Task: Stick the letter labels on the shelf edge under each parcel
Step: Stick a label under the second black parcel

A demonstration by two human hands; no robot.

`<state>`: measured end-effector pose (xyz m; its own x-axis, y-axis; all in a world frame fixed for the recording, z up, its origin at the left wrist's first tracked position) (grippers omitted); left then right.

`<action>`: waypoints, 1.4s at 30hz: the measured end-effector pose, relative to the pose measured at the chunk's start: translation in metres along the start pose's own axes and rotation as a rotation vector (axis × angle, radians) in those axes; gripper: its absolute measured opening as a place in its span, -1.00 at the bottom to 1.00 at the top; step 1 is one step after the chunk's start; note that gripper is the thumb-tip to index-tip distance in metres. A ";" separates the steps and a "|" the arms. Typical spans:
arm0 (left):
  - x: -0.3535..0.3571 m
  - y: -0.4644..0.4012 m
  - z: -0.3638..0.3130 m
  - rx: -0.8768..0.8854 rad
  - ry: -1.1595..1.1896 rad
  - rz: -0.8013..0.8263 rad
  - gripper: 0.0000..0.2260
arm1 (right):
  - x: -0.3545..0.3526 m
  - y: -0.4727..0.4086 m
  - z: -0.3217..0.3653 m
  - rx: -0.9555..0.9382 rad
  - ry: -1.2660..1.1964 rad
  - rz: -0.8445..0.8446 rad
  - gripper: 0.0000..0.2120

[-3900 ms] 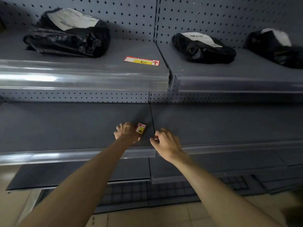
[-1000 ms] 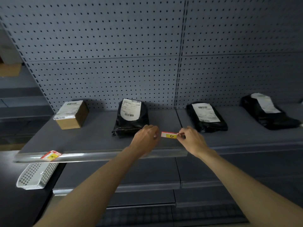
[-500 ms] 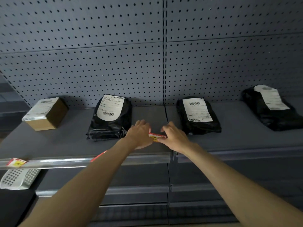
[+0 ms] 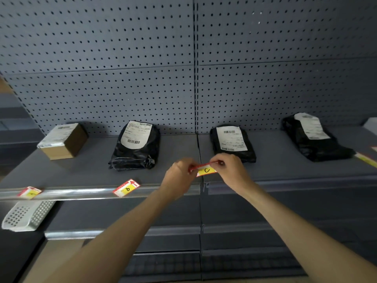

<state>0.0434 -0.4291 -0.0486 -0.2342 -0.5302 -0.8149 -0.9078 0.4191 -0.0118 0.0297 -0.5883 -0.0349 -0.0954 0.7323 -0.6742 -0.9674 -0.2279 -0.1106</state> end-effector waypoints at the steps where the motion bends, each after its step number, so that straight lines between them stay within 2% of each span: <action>1: 0.005 0.003 -0.010 0.019 -0.010 -0.016 -0.87 | -0.009 0.010 -0.001 -0.006 0.006 -0.002 -0.91; 5: 0.028 0.017 -0.048 0.045 -0.059 -0.128 -0.89 | -0.049 0.046 -0.019 0.025 0.048 -0.024 -0.89; 9: 0.071 0.015 -0.074 0.097 -0.254 -0.065 -0.88 | -0.074 0.065 -0.049 0.046 0.113 -0.025 -0.89; 15: 0.110 0.008 -0.085 0.012 -0.401 -0.028 -0.76 | -0.074 0.070 -0.079 0.004 0.150 0.031 -0.90; 23: 0.112 0.009 -0.089 -0.031 -0.408 -0.065 -0.70 | -0.067 0.065 -0.091 -0.075 0.143 0.028 -0.91; 31: 0.112 0.015 -0.090 -0.047 -0.409 -0.078 -0.74 | -0.059 0.060 -0.094 -0.082 0.183 0.046 -0.89; 39: 0.114 0.014 -0.089 -0.042 -0.406 -0.033 -0.70 | -0.048 0.059 -0.089 -0.091 0.421 0.140 -0.79; 42: 0.109 0.012 -0.091 -0.033 -0.396 -0.012 -0.68 | -0.052 0.057 -0.084 -0.084 0.415 0.150 -0.81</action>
<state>-0.0244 -0.5494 -0.0846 -0.0774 -0.2073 -0.9752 -0.9219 0.3873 -0.0092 -0.0006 -0.6930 -0.0675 -0.1143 0.3717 -0.9213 -0.9259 -0.3760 -0.0368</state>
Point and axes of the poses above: each hand's wrist, its own y-axis away from the middle knuckle, its own x-axis out of the palm, z = x × y, the point moved 7 cm from there along -y, towards the middle knuckle, and after that the axes turned 15 degrees about z, right-handed, at the moved point
